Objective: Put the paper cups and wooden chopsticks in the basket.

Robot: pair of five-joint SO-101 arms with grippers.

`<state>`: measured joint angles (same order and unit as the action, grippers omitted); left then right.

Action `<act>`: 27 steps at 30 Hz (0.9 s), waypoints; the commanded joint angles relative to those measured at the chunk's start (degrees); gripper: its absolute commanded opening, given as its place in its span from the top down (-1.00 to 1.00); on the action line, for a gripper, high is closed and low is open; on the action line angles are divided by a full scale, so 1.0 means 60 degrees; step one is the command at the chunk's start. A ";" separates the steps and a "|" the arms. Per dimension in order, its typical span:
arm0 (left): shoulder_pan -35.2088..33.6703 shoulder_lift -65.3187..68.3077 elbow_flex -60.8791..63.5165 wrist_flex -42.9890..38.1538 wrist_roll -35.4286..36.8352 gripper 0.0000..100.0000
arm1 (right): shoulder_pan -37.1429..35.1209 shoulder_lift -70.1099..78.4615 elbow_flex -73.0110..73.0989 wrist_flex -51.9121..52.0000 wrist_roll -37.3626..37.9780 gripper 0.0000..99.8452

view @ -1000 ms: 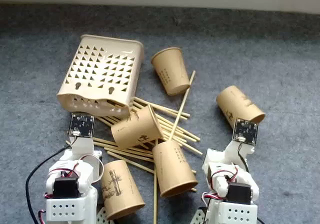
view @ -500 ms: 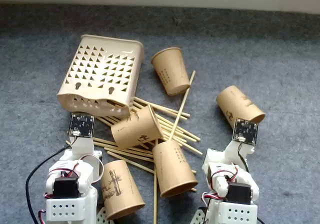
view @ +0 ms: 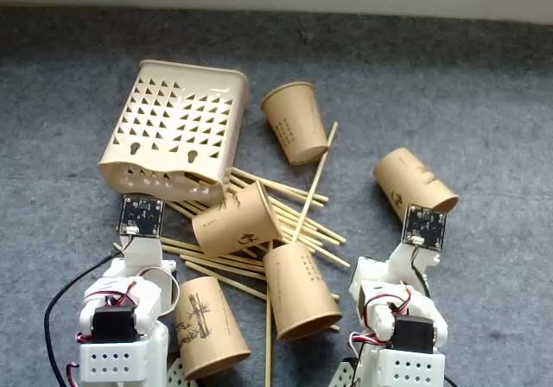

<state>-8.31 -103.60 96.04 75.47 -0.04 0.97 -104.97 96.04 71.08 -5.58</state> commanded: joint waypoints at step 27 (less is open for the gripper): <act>0.0989 -0.0007 0.0198 0.0044 0.0000 0.99 | 0.0081 -0.0051 0.1077 0.0095 -0.0073 0.99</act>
<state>-3.56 -103.60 96.04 75.47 -0.04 0.97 -104.97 96.04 71.08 -5.58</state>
